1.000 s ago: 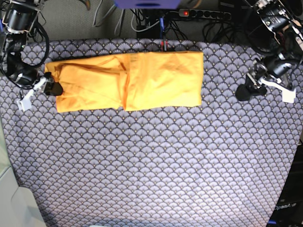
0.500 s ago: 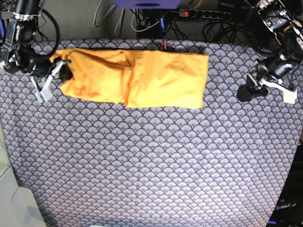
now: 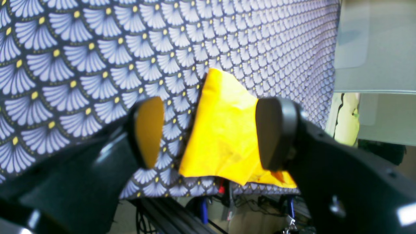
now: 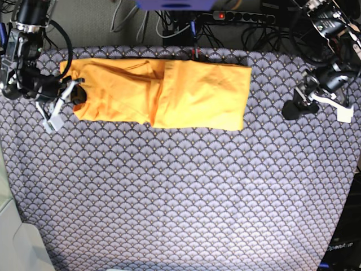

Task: Fold the T-shirt properly

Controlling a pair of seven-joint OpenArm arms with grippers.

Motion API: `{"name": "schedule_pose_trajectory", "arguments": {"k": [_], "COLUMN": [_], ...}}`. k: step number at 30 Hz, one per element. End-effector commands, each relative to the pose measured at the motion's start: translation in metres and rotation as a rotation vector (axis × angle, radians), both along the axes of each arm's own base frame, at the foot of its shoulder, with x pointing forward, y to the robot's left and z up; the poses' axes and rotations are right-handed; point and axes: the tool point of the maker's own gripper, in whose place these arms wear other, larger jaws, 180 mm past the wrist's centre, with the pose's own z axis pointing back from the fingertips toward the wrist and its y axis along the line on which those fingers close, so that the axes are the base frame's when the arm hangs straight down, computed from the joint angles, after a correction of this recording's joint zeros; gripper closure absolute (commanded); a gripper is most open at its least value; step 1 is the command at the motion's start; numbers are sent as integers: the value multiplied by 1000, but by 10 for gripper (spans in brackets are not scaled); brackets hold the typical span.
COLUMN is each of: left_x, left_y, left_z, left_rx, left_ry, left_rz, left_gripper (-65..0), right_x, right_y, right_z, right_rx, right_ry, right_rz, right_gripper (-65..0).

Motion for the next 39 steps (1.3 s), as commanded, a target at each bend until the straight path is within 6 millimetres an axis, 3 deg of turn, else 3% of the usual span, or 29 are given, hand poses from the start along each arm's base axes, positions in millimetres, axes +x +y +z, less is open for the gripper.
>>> {"name": "schedule_pose_trajectory", "arguments": {"k": [1, 7, 11, 14, 19, 22, 24, 30, 32, 39], "left_x": [4, 4, 4, 4, 4, 4, 4, 4, 4, 4], "left_y": [2, 2, 2, 2, 2, 2, 1, -1, -1, 2], "left_z": [10, 9, 9, 9, 10, 10, 10, 9, 9, 10], "left_rx": [10, 10, 10, 10, 9, 8, 7, 4, 4, 9], "left_ry": [-36, -34, -34, -34, -35, -36, -37, -37, -37, -37], "left_rz": [-5, -5, -5, -5, -6, -6, -7, -12, -12, -7], "left_gripper": [-434, -434, -434, -434, -434, -434, -434, -434, -434, -434], "right_x": [15, 18, 18, 14, 1, -1, -2, -4, -5, -10], "right_y": [2, 18, 13, 8, -8, -15, -19, -27, -30, -40], "right_z": [21, 47, 53, 44, 10, 3, 1, 2, 2, 2], "right_rx": [32, 71, 54, 56, 96, 102, 99, 77, 75, 72], "right_ry": [-78, -133, -147, -116, 8, 28, 36, 42, 42, 40], "right_rz": [11, 67, 58, 45, -18, -38, -43, -45, -52, -90], "right_gripper": [-22, -22, -22, -25, -26, -32, -66, -295, -344, -364]}}
